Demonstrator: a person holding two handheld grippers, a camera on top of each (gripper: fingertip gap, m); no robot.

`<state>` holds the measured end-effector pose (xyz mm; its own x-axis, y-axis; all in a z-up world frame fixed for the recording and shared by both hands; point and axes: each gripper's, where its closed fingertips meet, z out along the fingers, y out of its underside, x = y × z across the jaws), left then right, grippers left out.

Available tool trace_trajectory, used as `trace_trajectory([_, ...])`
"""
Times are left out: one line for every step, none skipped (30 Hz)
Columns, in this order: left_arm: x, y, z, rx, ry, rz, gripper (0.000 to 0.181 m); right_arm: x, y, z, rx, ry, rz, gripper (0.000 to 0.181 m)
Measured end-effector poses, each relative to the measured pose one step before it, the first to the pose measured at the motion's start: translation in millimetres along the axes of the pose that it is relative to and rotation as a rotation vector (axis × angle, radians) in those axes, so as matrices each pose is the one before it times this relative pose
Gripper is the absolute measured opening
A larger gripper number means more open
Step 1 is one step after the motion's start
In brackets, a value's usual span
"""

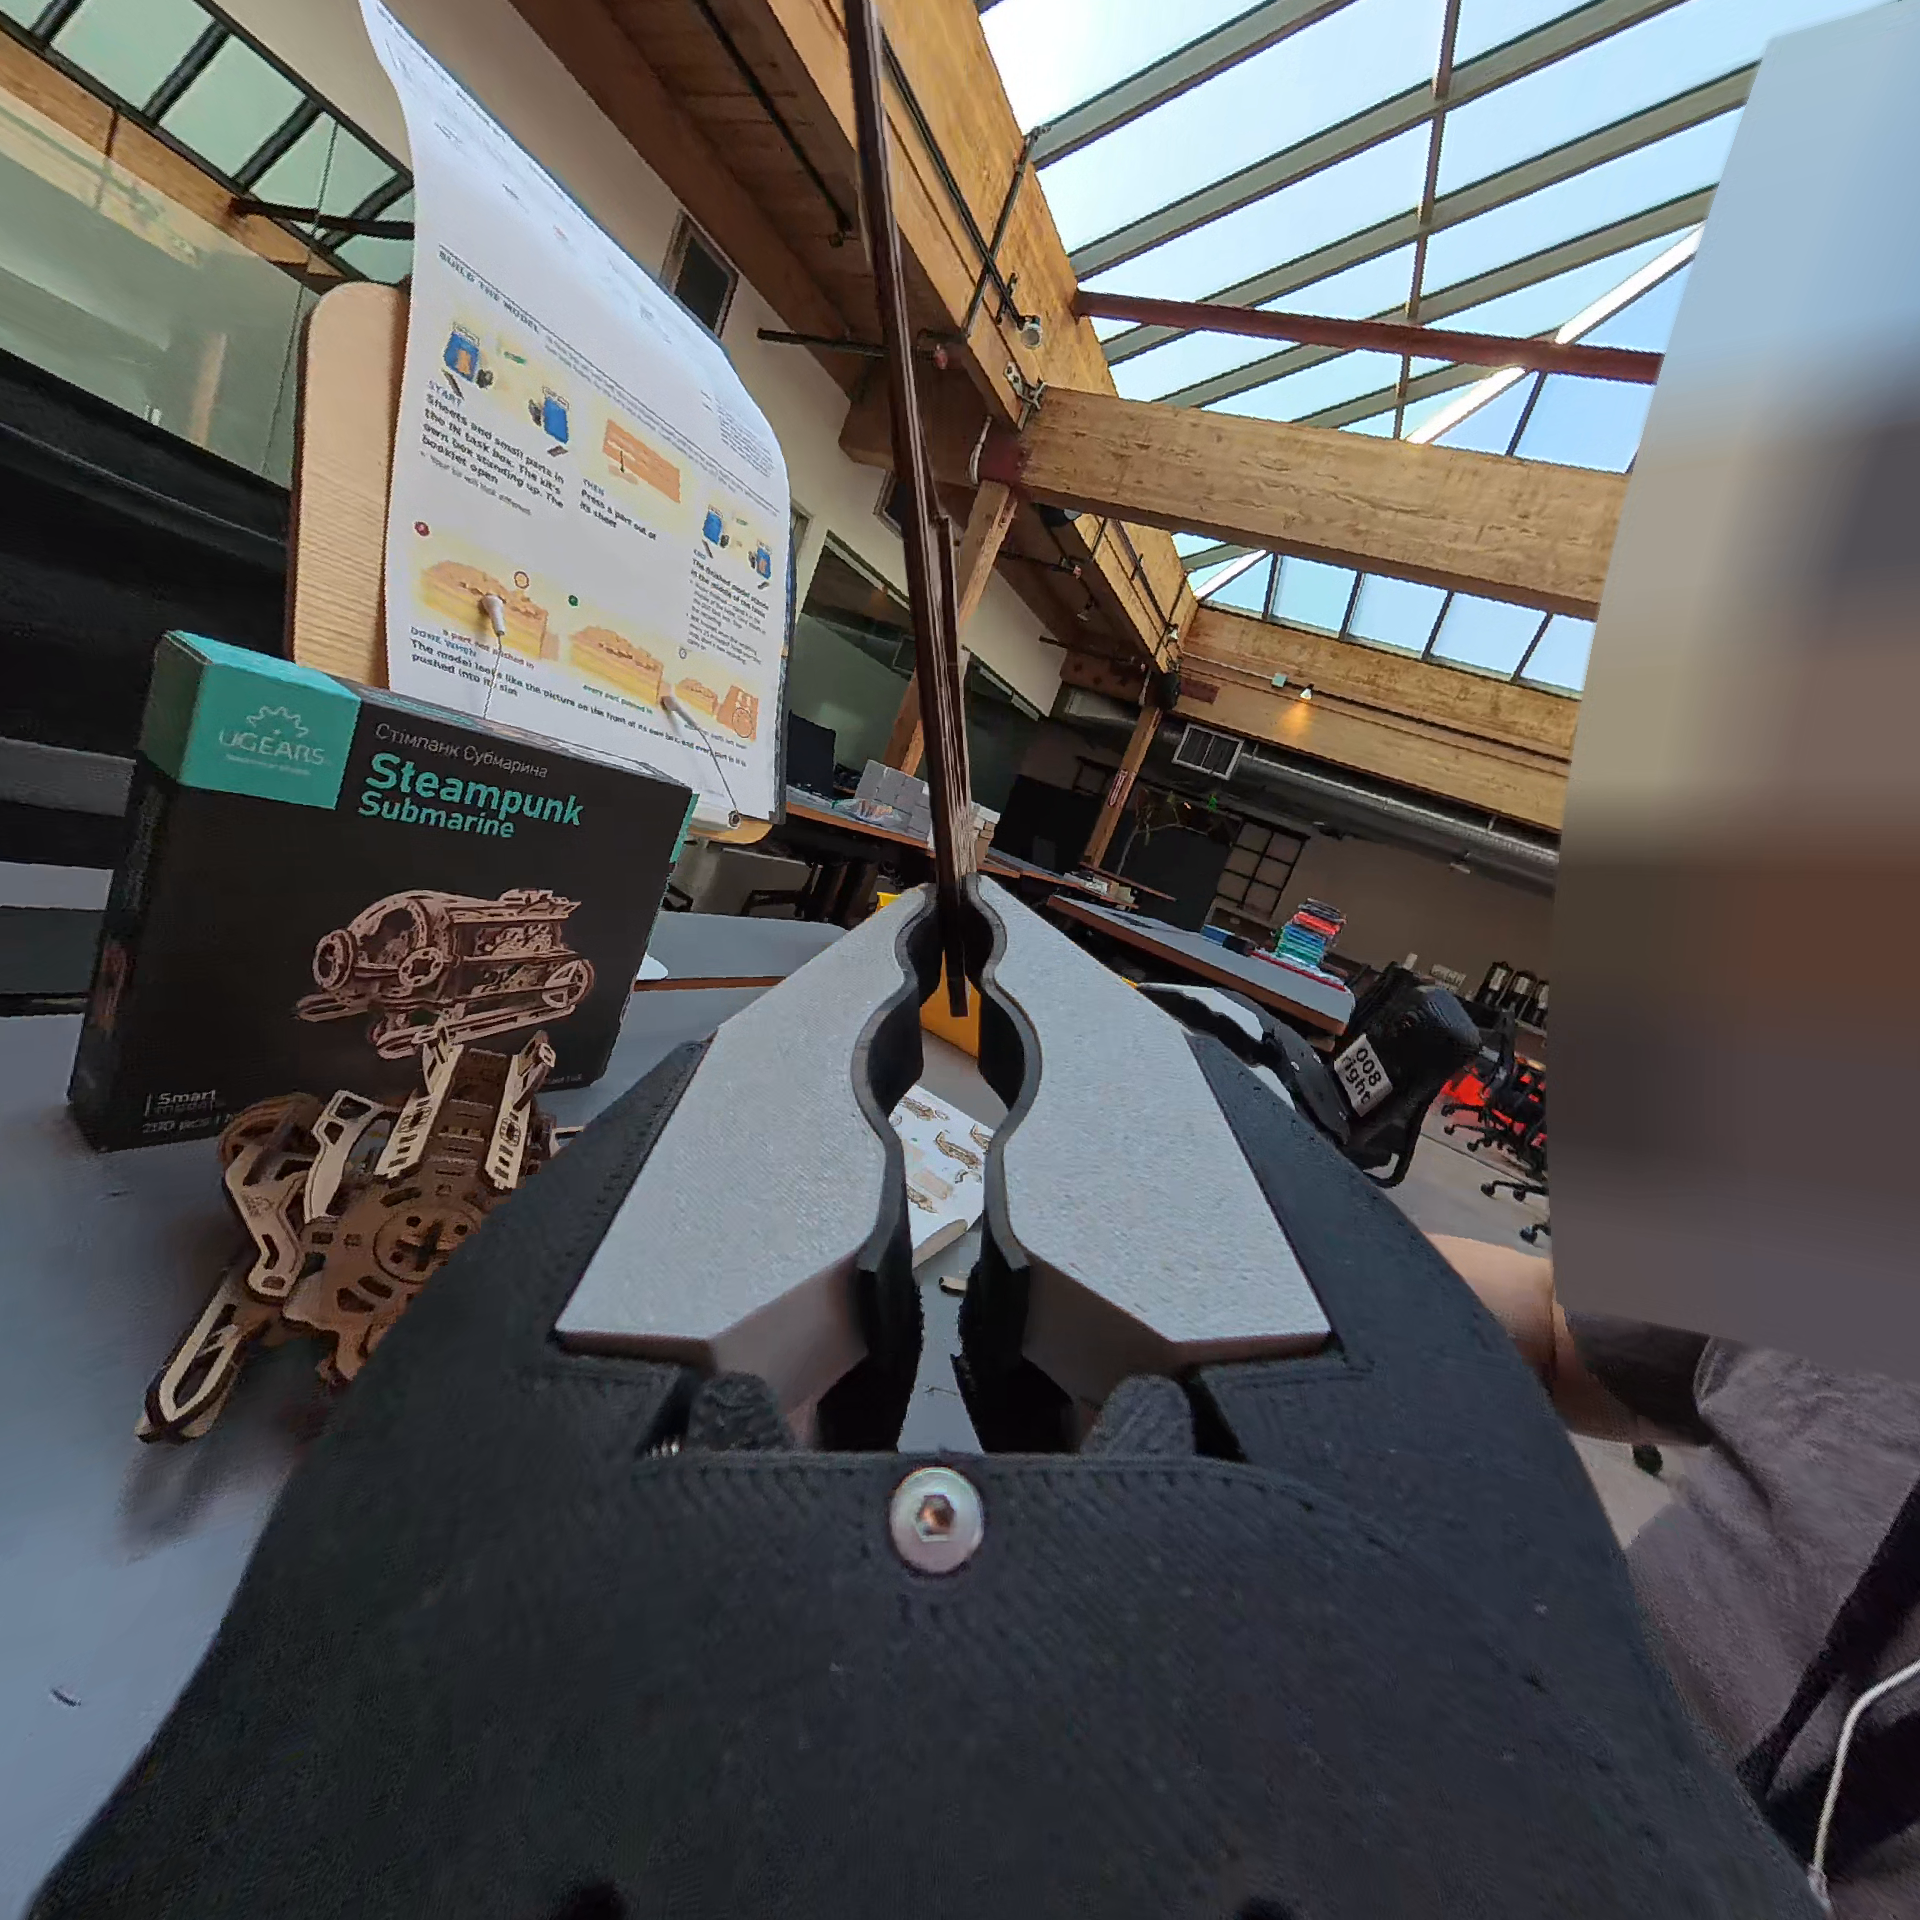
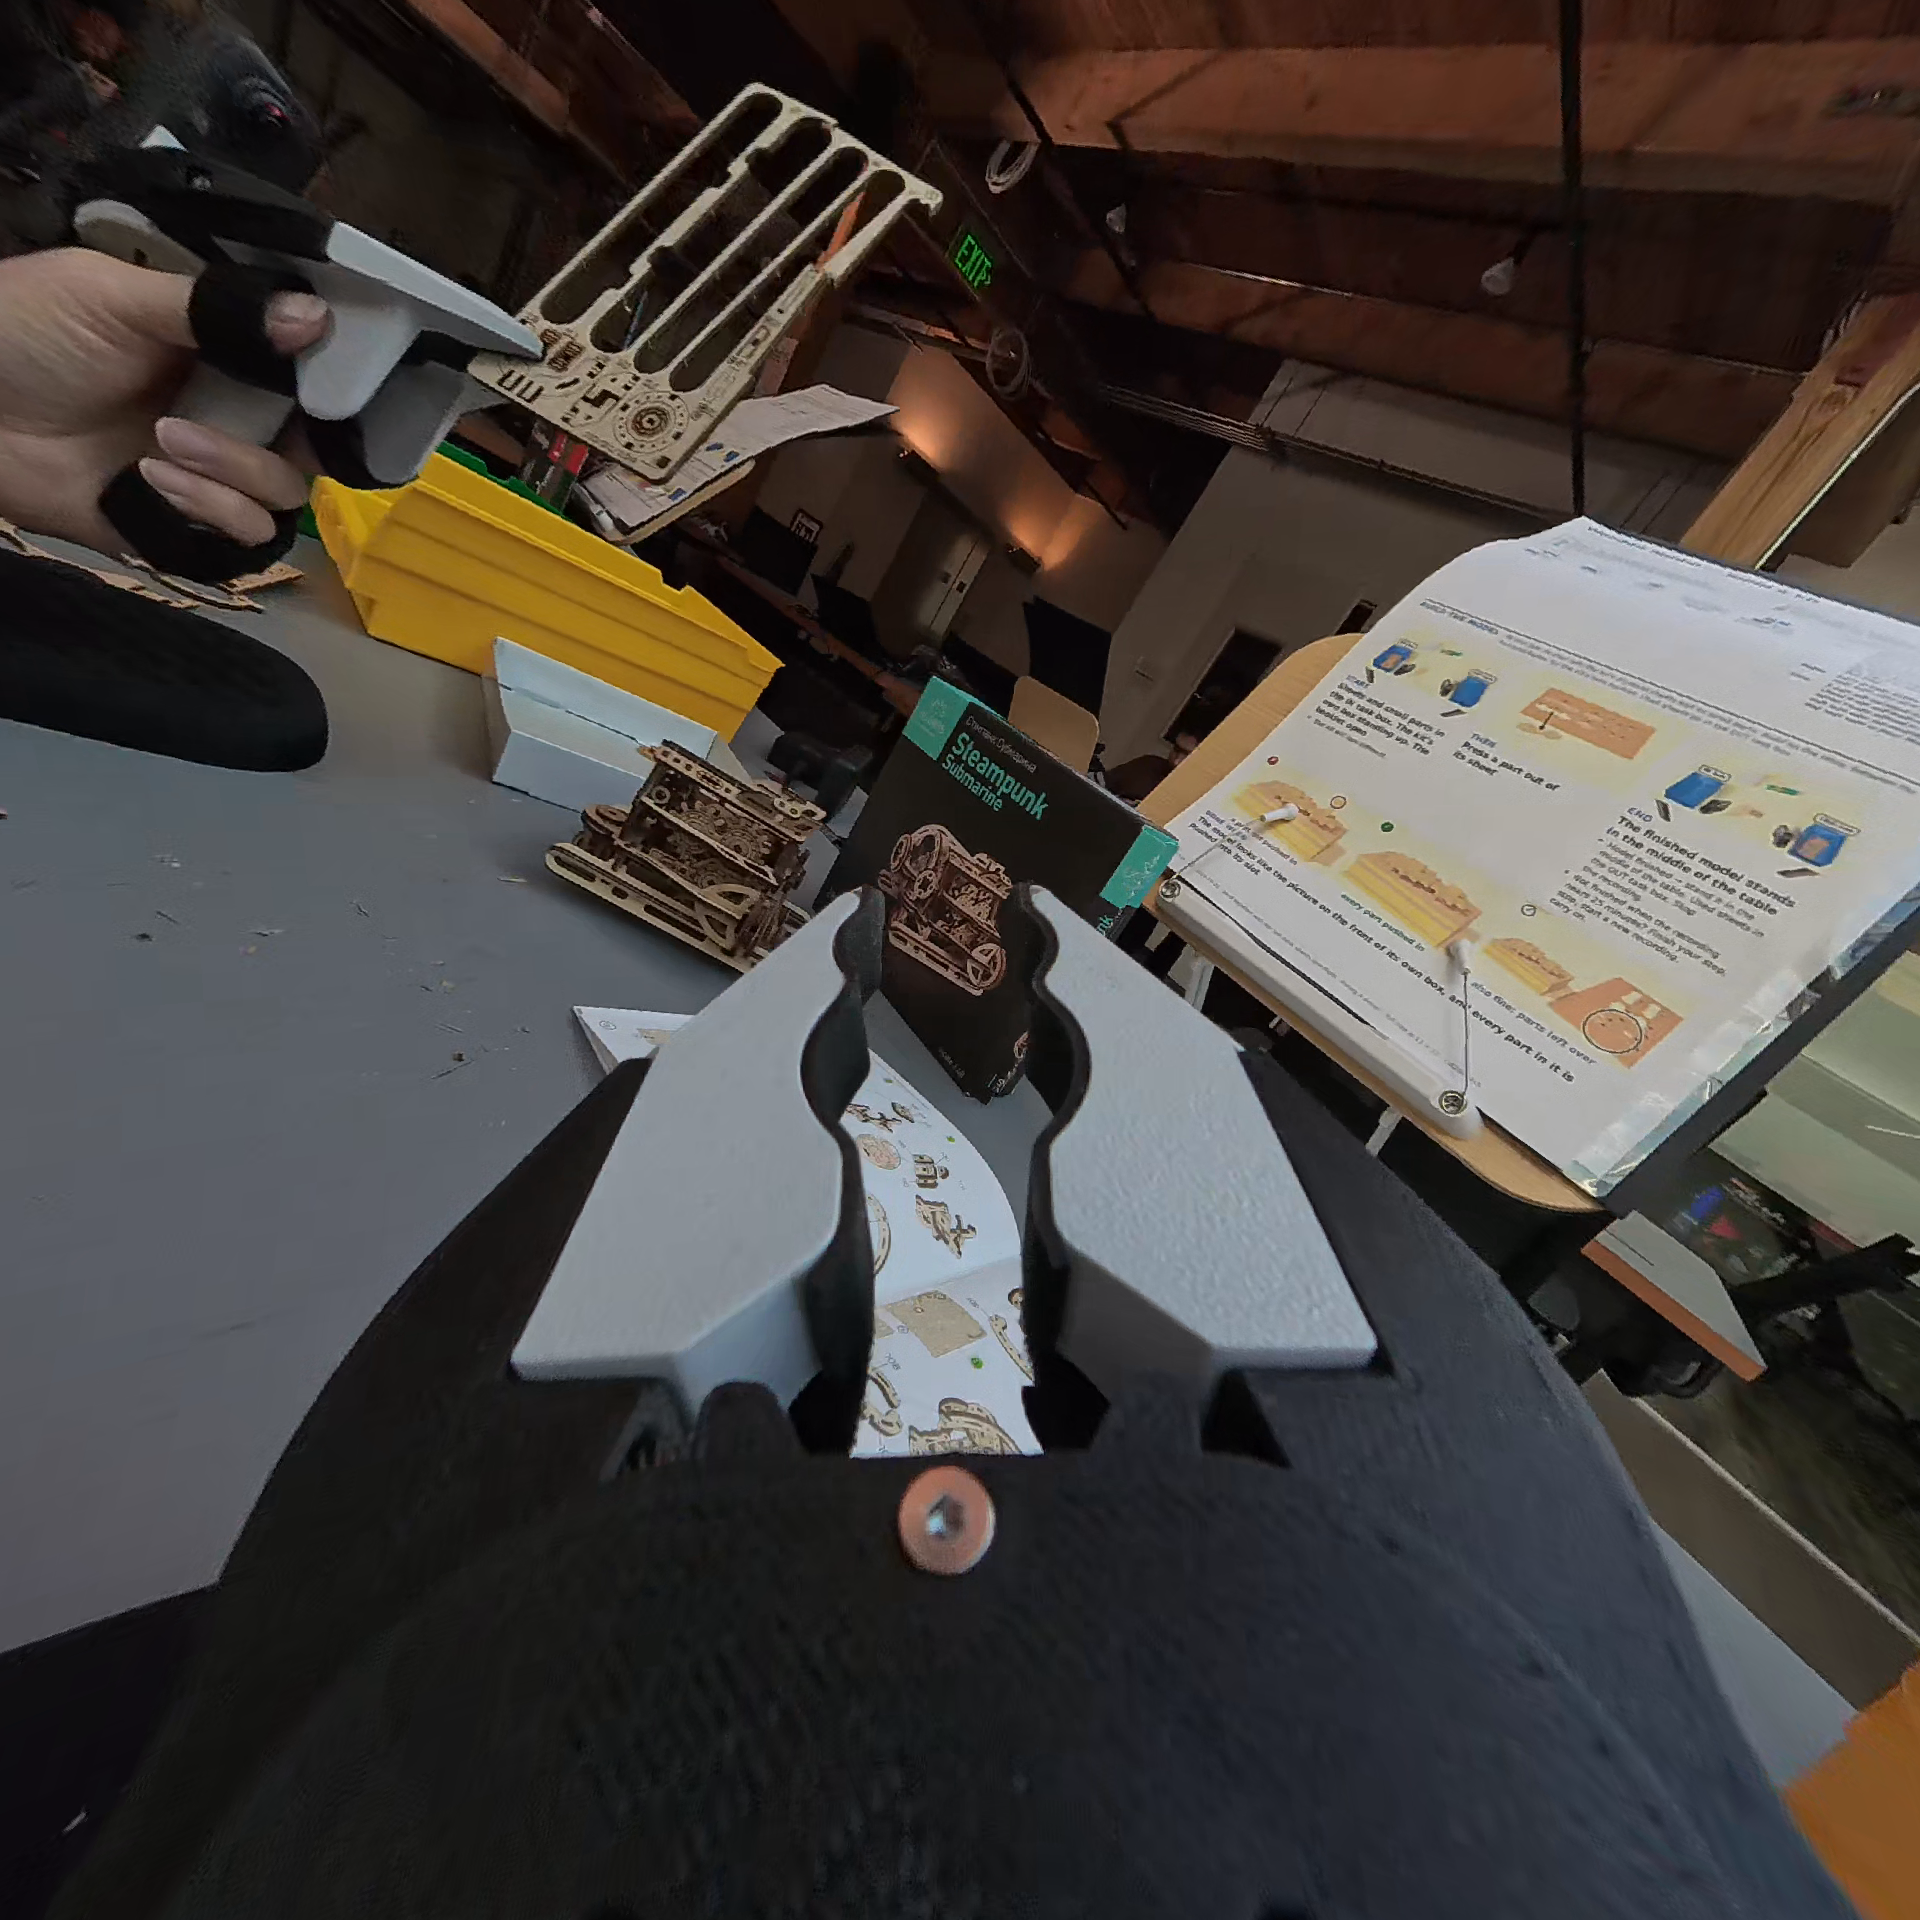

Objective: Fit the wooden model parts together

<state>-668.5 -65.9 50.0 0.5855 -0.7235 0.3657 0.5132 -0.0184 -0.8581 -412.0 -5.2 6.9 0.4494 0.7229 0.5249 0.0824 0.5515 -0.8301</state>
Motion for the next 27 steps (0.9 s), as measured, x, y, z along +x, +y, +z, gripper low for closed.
trace_trajectory([-2.35, -0.98, -0.32, 0.0137, -0.0141, 0.0078, 0.000, -6.58, -3.94, -2.20, 0.0134, -0.0217, 0.0036, 0.023])
trace_trajectory([-1.95, 0.15, 0.73, 0.0061, -0.0075, 0.0031, 0.000, -6.13, -4.86, -0.92, 0.0140, -0.0240, 0.0145, 0.023])
trace_trajectory([-2.22, 2.15, 1.20, -0.0072, -0.0071, -0.0042, 0.000, -6.74, -5.89, -0.24, 0.0219, -0.0286, 0.0263, 0.023])
trace_trajectory([-3.76, 3.22, 1.21, -0.0121, -0.0170, -0.0049, 0.000, -8.23, -4.99, -0.02, 0.0262, -0.0371, 0.0397, 0.023])
trace_trajectory([-3.83, 3.39, 1.14, -0.0112, -0.0189, -0.0019, 0.000, -10.09, -2.73, 0.78, 0.0207, -0.0487, 0.0490, 0.023])
trace_trajectory([-3.00, 3.62, 1.31, -0.0156, -0.0136, -0.0043, 0.000, -11.79, 0.69, 2.14, 0.0030, -0.0651, 0.0479, 0.022])
trace_trajectory([-3.59, 3.74, 1.42, -0.0188, -0.0148, -0.0098, 0.000, -11.12, 5.23, 3.21, -0.0253, -0.0683, 0.0423, 0.022])
trace_trajectory([-4.01, 3.20, 1.13, -0.0149, -0.0157, -0.0110, 0.000, -6.96, 7.63, 3.25, -0.0383, -0.0463, 0.0302, 0.020])
trace_trajectory([-2.86, 2.35, 0.71, -0.0118, -0.0095, -0.0084, 0.000, -2.24, 6.62, 2.79, -0.0305, -0.0194, 0.0104, 0.019])
trace_trajectory([-2.85, 1.54, 0.21, -0.0075, -0.0120, -0.0050, 0.000, 0.73, 5.06, 1.81, -0.0216, -0.0014, 0.0043, 0.019])
trace_trajectory([-2.94, 0.77, -0.22, -0.0047, -0.0150, -0.0020, 0.000, 0.82, 3.58, 1.18, -0.0136, -0.0030, 0.0097, 0.019])
trace_trajectory([-2.03, 0.33, -0.49, -0.0031, -0.0116, 0.0015, 0.000, -0.48, 2.29, 0.82, -0.0066, -0.0124, 0.0169, 0.019])
trace_trajectory([-1.11, -0.13, -0.59, -0.0010, -0.0076, 0.0035, 0.000, -0.70, 1.93, 0.61, -0.0026, -0.0163, 0.0185, 0.019])
trace_trajectory([-0.99, -0.18, -0.29, -0.0011, -0.0066, 0.0026, 0.000, 0.69, 1.50, 0.33, -0.0021, -0.0079, 0.0207, 0.019])
trace_trajectory([-1.08, 0.36, -0.08, -0.0023, -0.0055, -0.0013, 0.000, 1.85, 1.31, -0.08, -0.0009, -0.0016, 0.0235, 0.019])
trace_trajectory([-0.95, 0.62, 0.13, -0.0017, -0.0034, -0.0064, 0.000, 1.39, 1.27, -0.18, -0.0008, -0.0046, 0.0229, 0.019])
trace_trajectory([-0.23, 1.16, 0.49, -0.0027, 0.0028, -0.0116, 0.000, 1.89, 0.73, -0.47, 0.0011, -0.0016, 0.0216, 0.019])
trace_trajectory([0.45, 1.47, 0.97, -0.0056, 0.0086, -0.0132, 0.000, 2.46, -0.62, -0.86, 0.0074, 0.0024, 0.0211, 0.019])
trace_trajectory([0.10, 1.79, 1.19, -0.0068, 0.0060, -0.0108, 0.000, 2.44, -1.47, -1.32, 0.0126, 0.0038, 0.0196, 0.018])
trace_trajectory([-0.92, 2.02, 1.06, -0.0079, -0.0025, -0.0052, 0.000, 2.85, -1.78, -1.53, 0.0140, 0.0072, 0.0183, 0.018])
trace_trajectory([-1.44, 2.08, 0.92, -0.0088, -0.0080, -0.0004, 0.000, 3.28, -1.68, -1.62, 0.0125, 0.0102, 0.0168, 0.017])
trace_trajectory([-1.39, 1.82, 0.85, -0.0082, -0.0091, 0.0023, 0.000, 3.40, -1.78, -1.89, 0.0115, 0.0119, 0.0137, 0.015])
trace_trajectory([-0.87, 1.17, 0.53, -0.0052, -0.0064, 0.0032, 0.000, 3.66, -2.70, -2.40, 0.0147, 0.0150, 0.0082, 0.014])
trace_trajectory([-0.09, 0.28, 0.30, -0.0015, -0.0013, 0.0015, 0.000, 4.36, -3.91, -3.09, 0.0203, 0.0220, 0.0007, 0.013])
trace_trajectory([0.51, -0.49, -0.15, 0.0030, 0.0020, -0.0004, 0.000, 8.25, -4.52, -4.34, 0.0205, 0.0485, -0.0092, 0.012])
trace_trajectory([0.68, -0.86, -0.37, 0.0044, 0.0033, -0.0030, 0.000, 12.86, -4.43, -5.34, 0.0174, 0.0748, -0.0257, 0.011])
trace_trajectory([0.74, -1.12, -0.69, 0.0052, 0.0046, -0.0059, 0.000, 16.17, -2.94, -5.83, 0.0044, 0.0854, -0.0466, 0.010])
